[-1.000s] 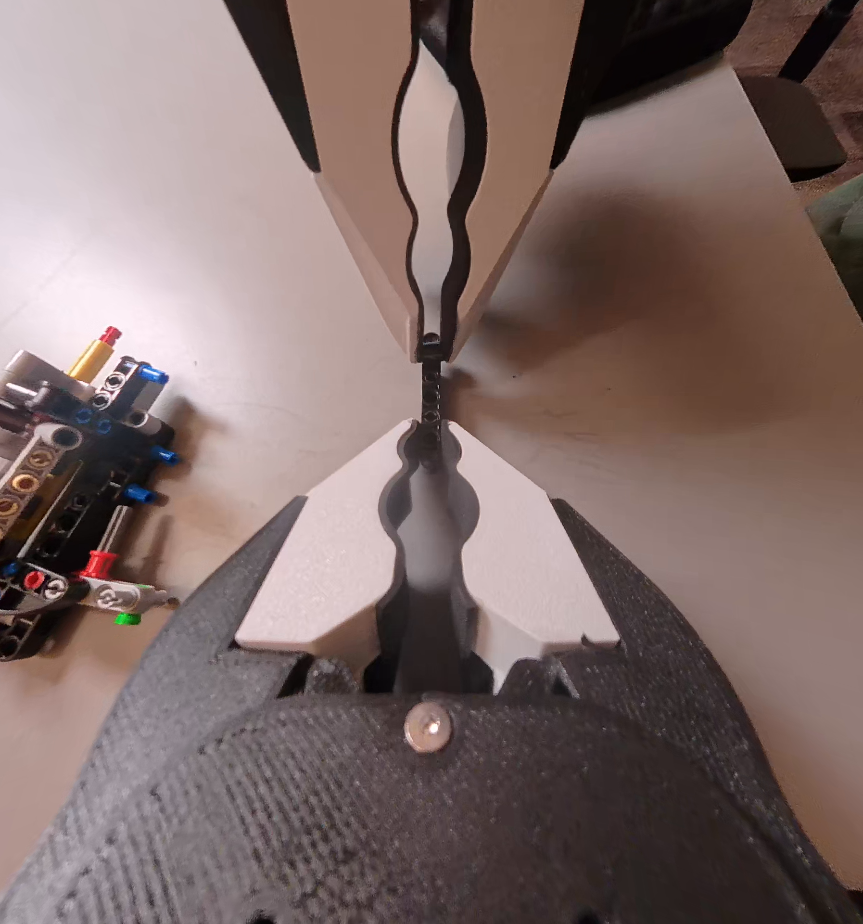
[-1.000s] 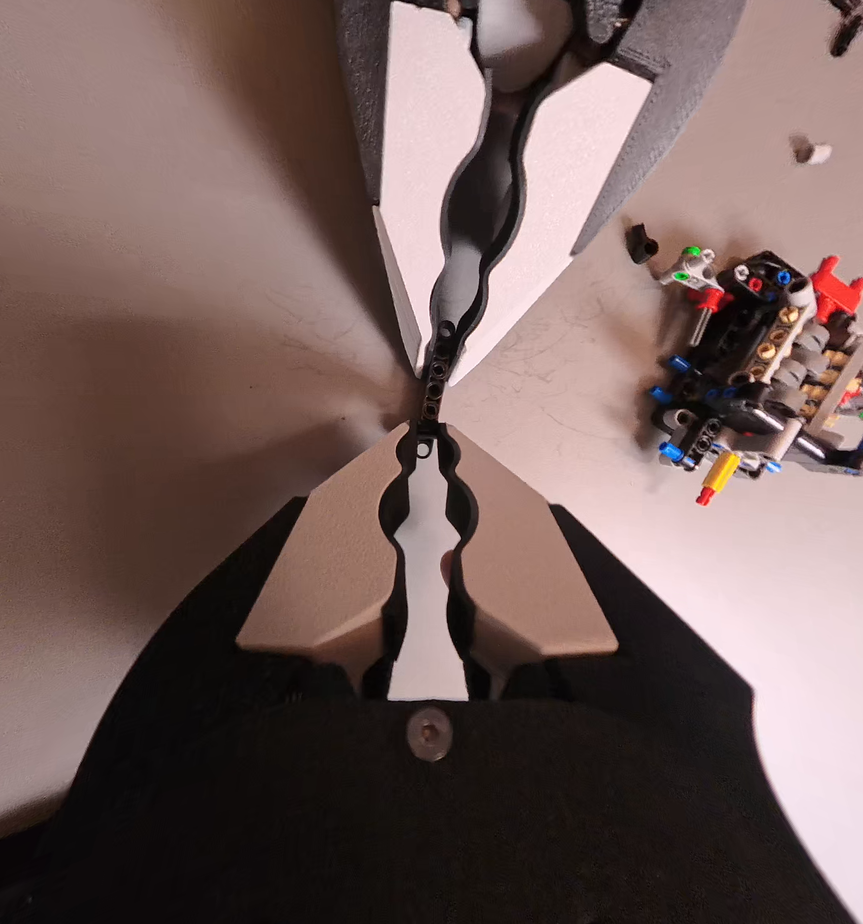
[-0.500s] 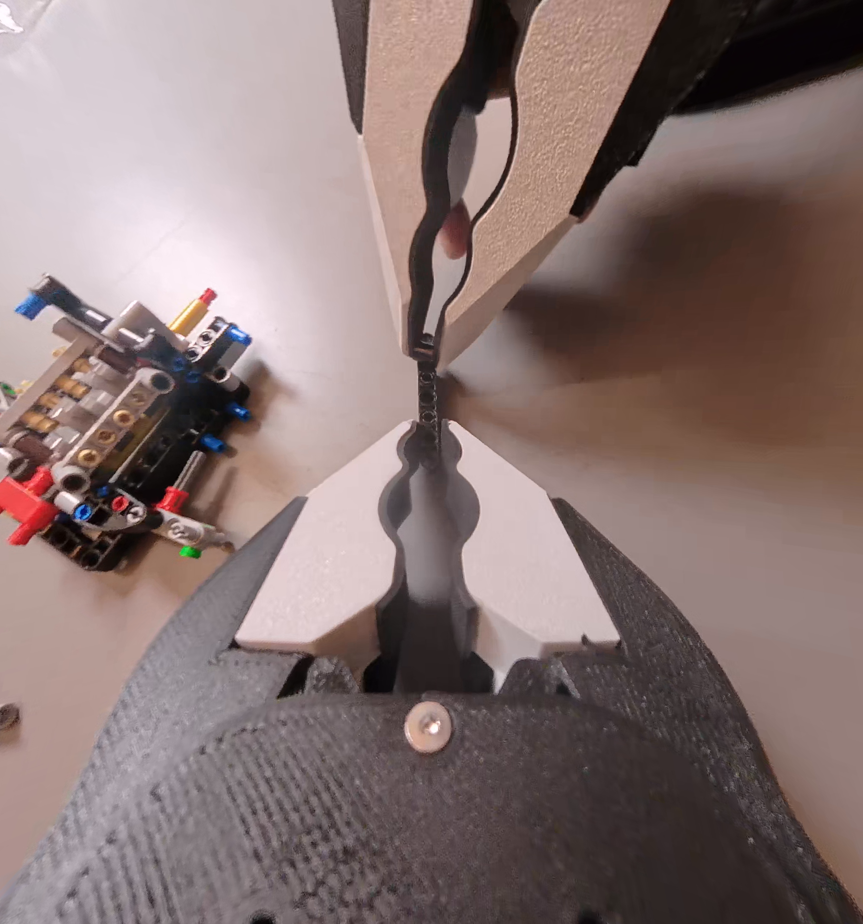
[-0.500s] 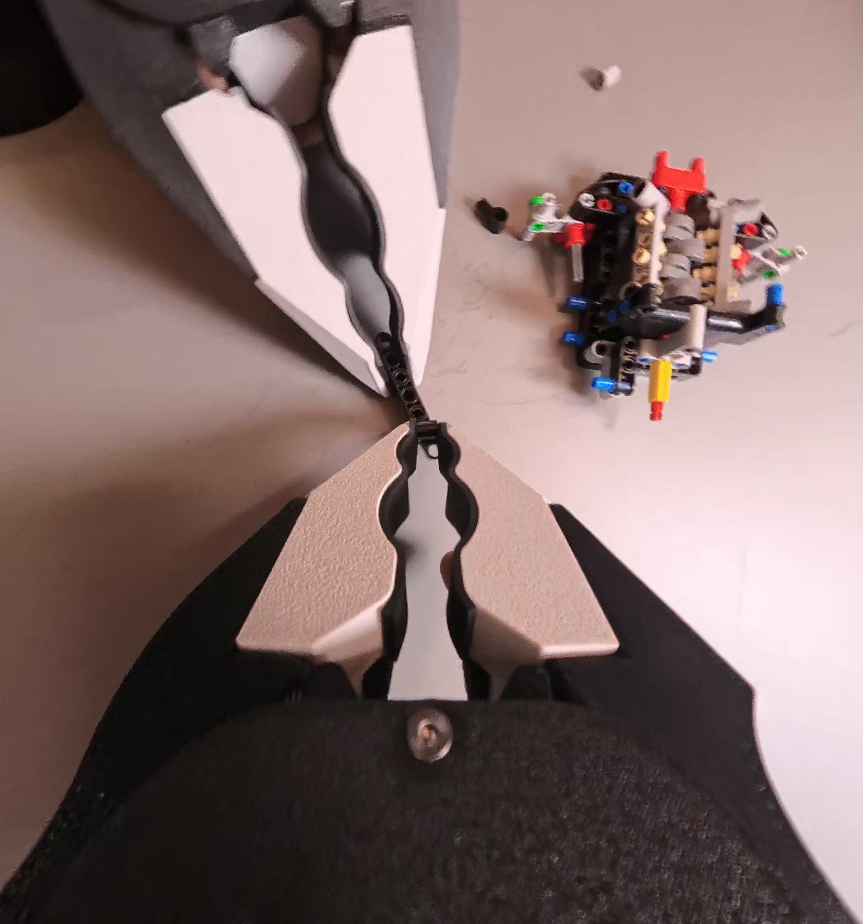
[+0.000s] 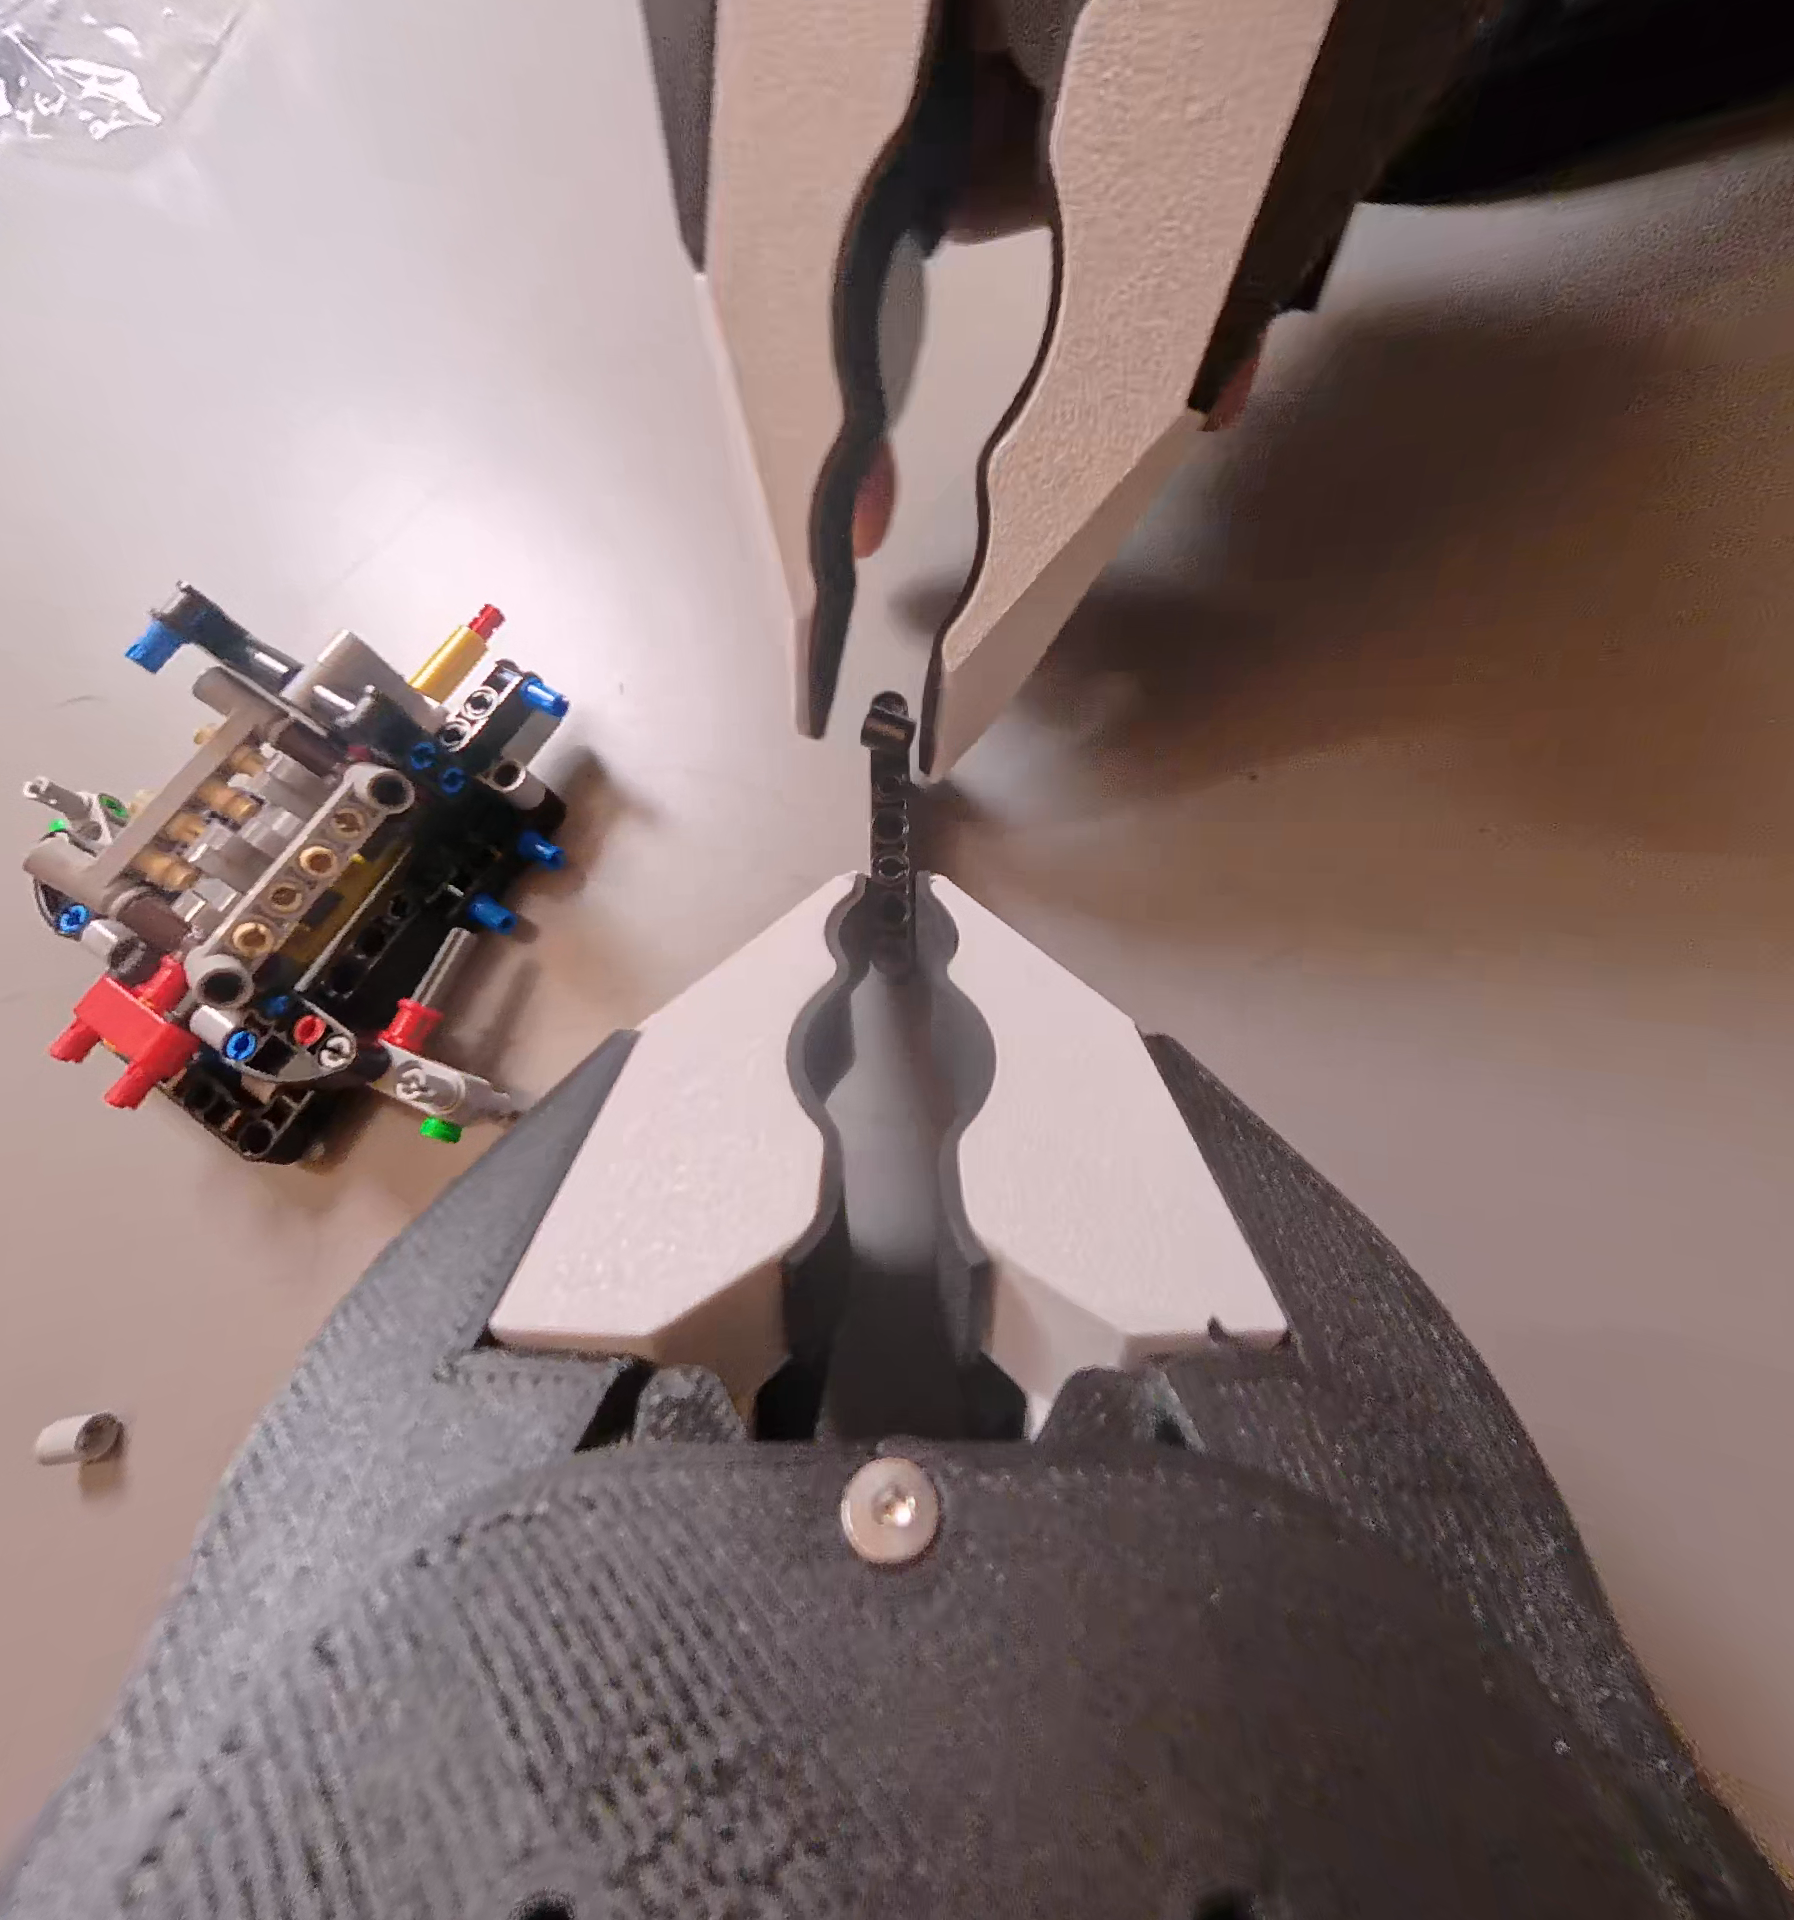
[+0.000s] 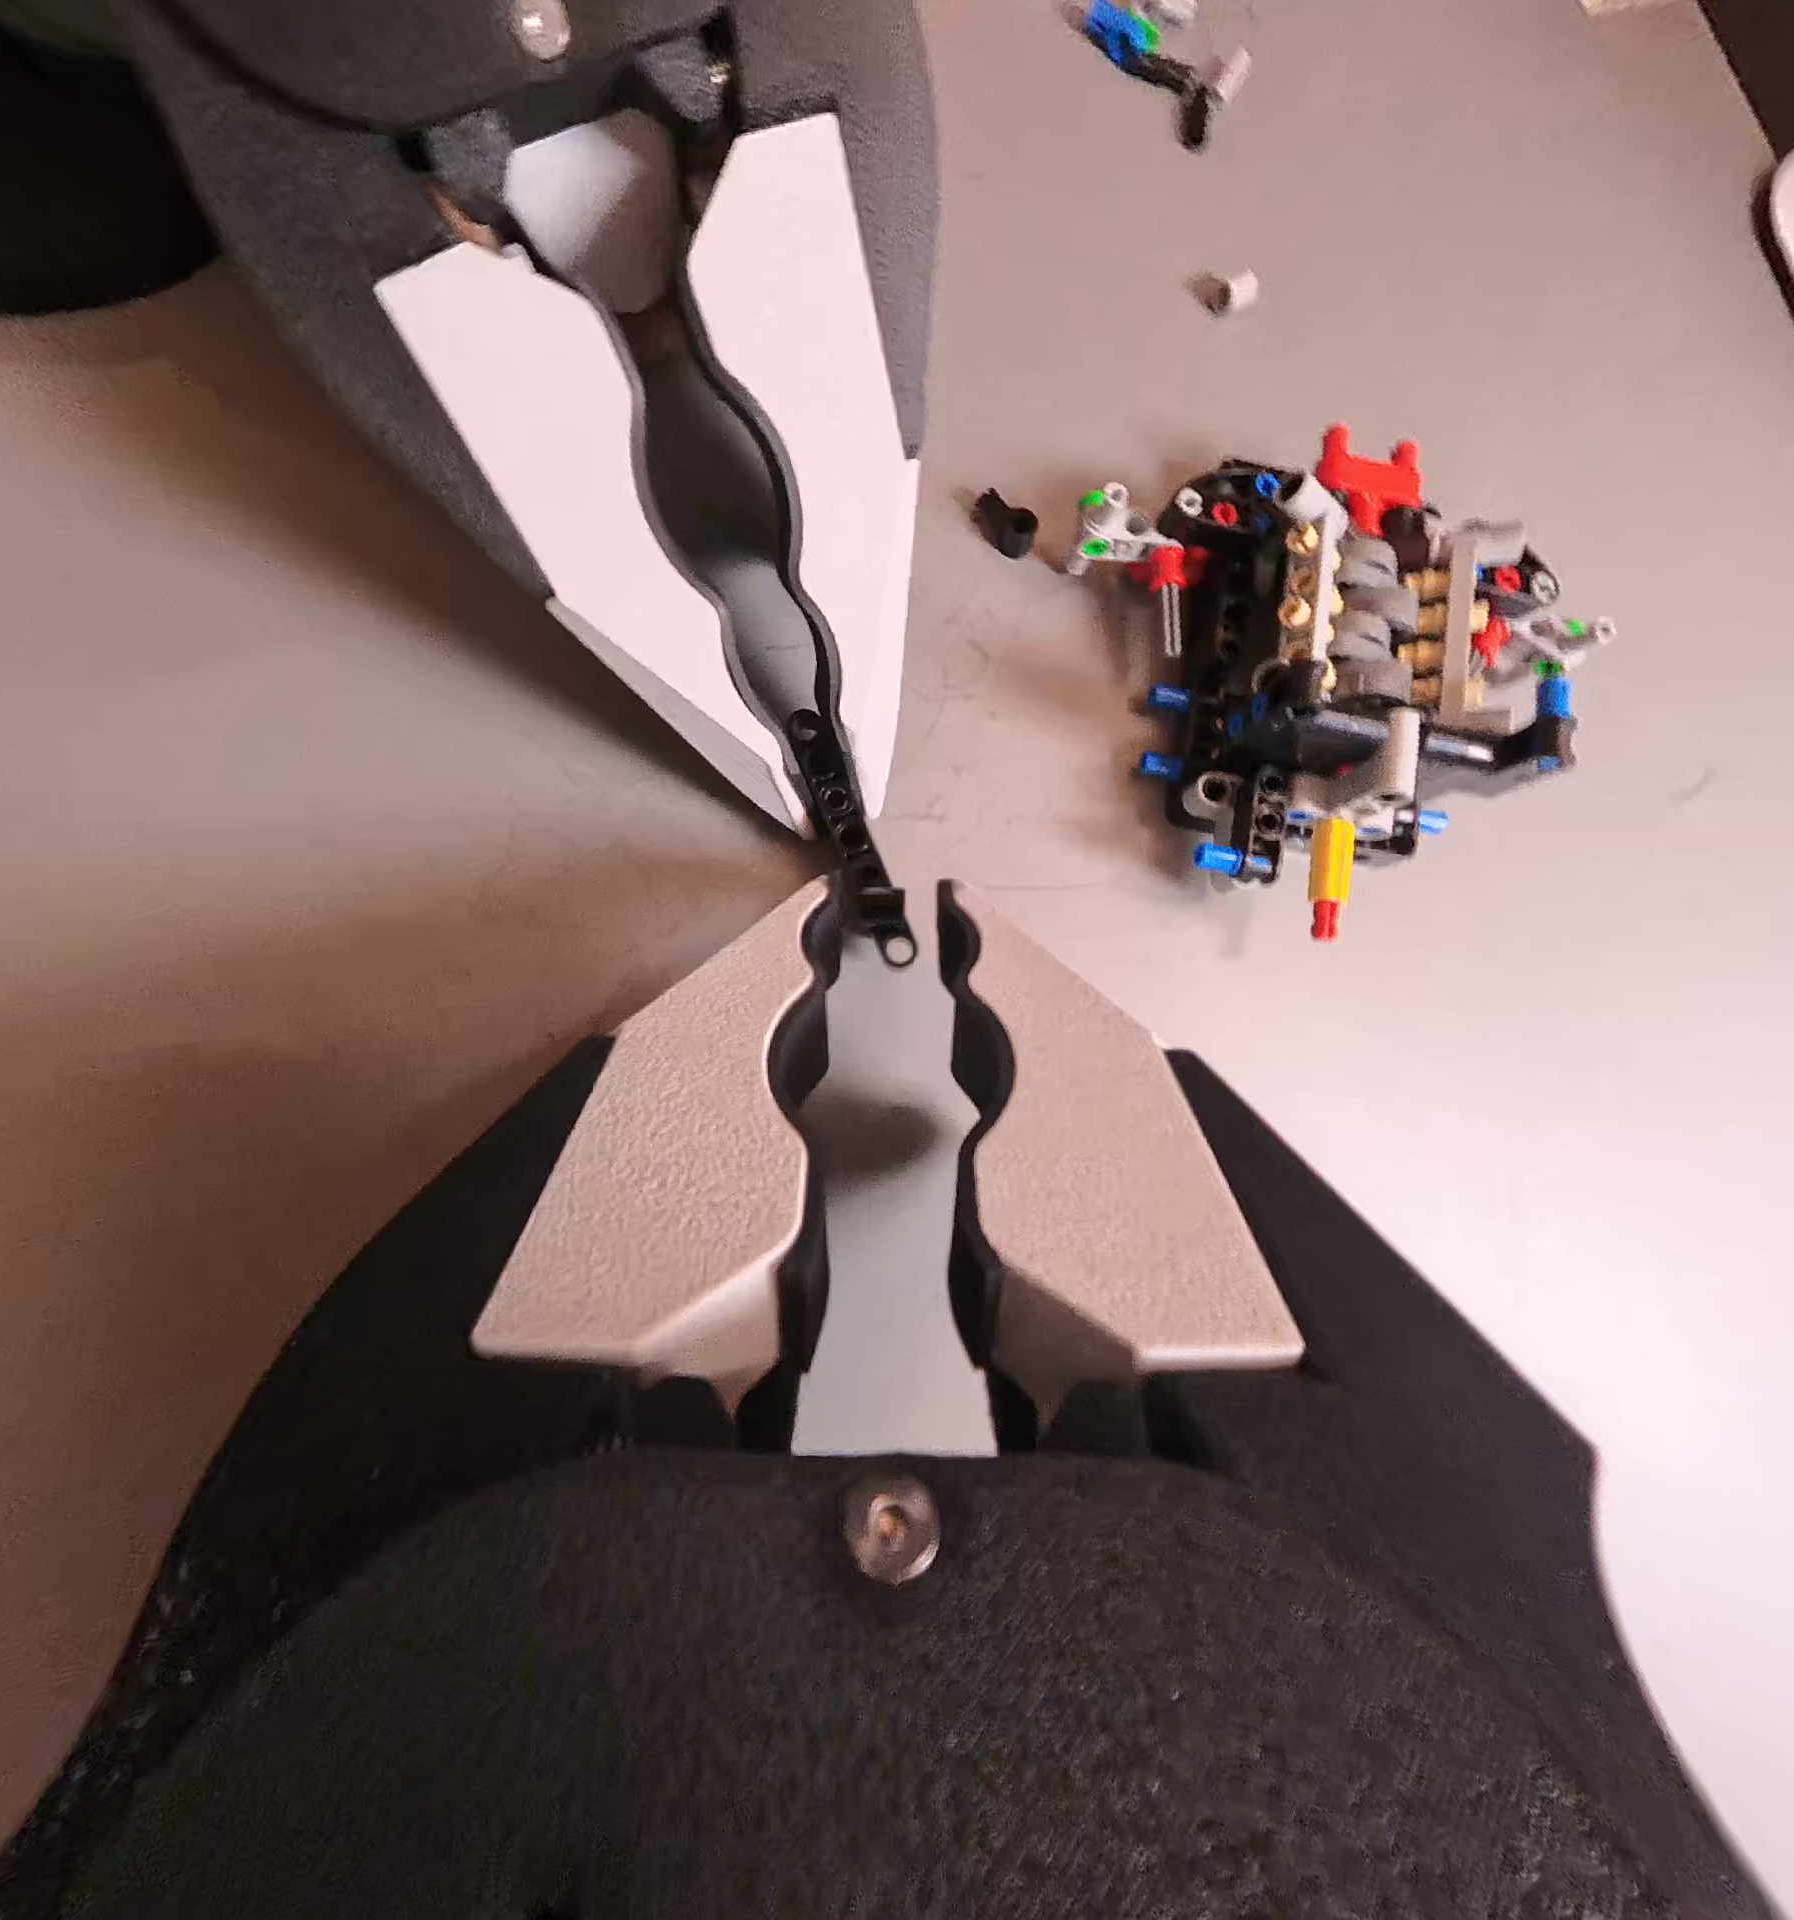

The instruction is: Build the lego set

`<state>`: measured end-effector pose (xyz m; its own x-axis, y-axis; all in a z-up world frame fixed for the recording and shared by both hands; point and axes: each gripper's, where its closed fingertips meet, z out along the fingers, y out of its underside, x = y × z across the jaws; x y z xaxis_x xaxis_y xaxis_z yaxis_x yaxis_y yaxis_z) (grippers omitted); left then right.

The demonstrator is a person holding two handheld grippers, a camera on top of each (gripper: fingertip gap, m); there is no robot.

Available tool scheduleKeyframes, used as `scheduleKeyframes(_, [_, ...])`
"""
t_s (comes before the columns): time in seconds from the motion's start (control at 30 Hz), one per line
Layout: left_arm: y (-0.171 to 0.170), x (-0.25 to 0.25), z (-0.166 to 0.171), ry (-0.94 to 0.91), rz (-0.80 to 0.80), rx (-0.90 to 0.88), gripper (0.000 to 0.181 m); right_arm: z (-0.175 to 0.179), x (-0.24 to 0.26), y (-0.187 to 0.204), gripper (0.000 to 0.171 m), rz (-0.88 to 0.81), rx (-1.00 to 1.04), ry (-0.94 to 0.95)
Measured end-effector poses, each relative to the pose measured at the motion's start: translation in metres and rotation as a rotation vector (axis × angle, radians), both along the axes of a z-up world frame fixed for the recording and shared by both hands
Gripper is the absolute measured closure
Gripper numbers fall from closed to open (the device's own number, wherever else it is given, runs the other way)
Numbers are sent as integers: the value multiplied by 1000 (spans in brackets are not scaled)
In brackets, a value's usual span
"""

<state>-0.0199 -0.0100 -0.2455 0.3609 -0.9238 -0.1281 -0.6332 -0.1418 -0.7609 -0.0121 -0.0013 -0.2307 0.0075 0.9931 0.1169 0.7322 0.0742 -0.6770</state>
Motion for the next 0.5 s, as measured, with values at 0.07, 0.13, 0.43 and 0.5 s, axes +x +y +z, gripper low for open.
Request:
scheduleKeyframes(0.07, [-4,1,0,-2,-26,-4,174,-1,3,-2,149,135,24,4])
scheduleKeyframes(0.13, [-6,2,0,-8,-44,-20,174,-1,7,-5,145,253,25,20])
scheduleKeyframes(0.43, [-12,4,0,-45,-81,-129,175,5,5,-21,156,512,-137,78])
scheduleKeyframes(0.5, [-11,4,0,-44,-77,-127,175,4,3,-19,166,511,-105,98])
